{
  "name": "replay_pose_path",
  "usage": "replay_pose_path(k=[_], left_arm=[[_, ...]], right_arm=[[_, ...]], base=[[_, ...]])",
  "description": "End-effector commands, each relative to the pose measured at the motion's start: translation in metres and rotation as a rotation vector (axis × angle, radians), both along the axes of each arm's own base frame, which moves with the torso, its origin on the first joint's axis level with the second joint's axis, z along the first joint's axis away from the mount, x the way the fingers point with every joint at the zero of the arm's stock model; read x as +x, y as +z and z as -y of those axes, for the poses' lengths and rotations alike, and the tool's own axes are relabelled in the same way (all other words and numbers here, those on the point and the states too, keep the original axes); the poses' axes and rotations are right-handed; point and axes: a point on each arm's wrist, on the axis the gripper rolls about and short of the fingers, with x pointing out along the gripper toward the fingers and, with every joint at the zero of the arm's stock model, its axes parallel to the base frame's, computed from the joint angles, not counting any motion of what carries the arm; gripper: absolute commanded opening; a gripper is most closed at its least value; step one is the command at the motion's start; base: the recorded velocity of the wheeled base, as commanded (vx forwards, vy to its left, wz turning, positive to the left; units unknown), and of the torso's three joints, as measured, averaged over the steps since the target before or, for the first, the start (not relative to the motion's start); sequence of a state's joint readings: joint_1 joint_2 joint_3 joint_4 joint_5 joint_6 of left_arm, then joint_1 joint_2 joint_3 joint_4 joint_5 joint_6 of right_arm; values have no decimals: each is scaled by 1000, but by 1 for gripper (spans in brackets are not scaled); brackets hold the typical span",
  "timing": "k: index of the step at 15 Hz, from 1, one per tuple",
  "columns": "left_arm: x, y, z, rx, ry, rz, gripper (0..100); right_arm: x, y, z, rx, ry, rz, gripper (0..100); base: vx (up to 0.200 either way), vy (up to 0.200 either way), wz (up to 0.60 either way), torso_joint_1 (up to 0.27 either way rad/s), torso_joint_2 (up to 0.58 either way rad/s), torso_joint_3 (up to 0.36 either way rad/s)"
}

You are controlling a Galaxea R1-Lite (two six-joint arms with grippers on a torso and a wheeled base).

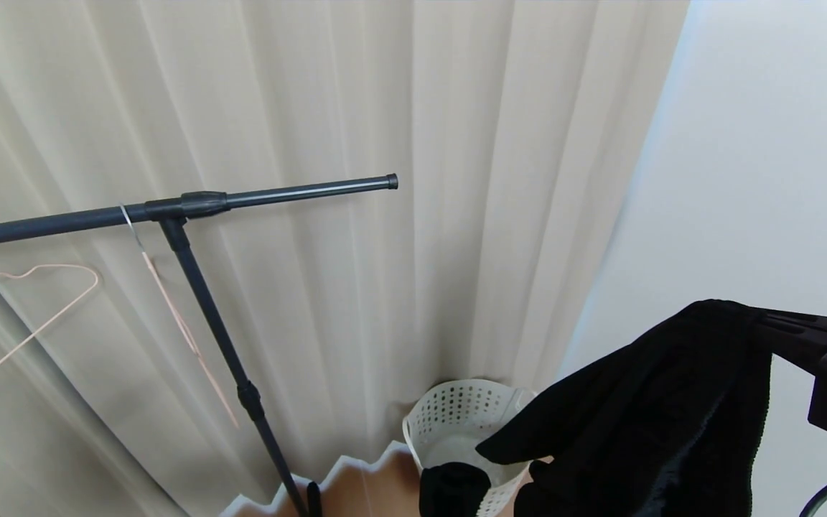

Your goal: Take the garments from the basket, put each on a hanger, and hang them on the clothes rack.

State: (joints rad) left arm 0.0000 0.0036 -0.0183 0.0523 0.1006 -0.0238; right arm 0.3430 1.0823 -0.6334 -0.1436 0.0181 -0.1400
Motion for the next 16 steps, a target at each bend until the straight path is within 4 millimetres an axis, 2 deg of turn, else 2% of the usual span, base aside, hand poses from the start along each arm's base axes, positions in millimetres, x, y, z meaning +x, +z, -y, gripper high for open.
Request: replay_pose_path(k=[1,5,11,13,16], left_arm=[[0,0,0,-1,1,1,100],[0,0,0,-1,-1,1,100],[0,0,0,1,1,1,100],[0,0,0,1,-1,-1,100],[0,0,0,1,-2,-2,100]], right_arm=[[-2,1,0,-2,3,9,0],[-5,1,2,-16,9,32,0],[-4,-5,1,-25,16,69,0],[-5,-6,2,-26,16,64,0],[-5,-6,2,-27,16,68,0]], base=[[0,0,0,178,-373,-198],[0,0,0,71,-162,-85],[0,0,600,11,-3,-1],[0,0,0,0,0,0],[-200,0,0,4,1,2]])
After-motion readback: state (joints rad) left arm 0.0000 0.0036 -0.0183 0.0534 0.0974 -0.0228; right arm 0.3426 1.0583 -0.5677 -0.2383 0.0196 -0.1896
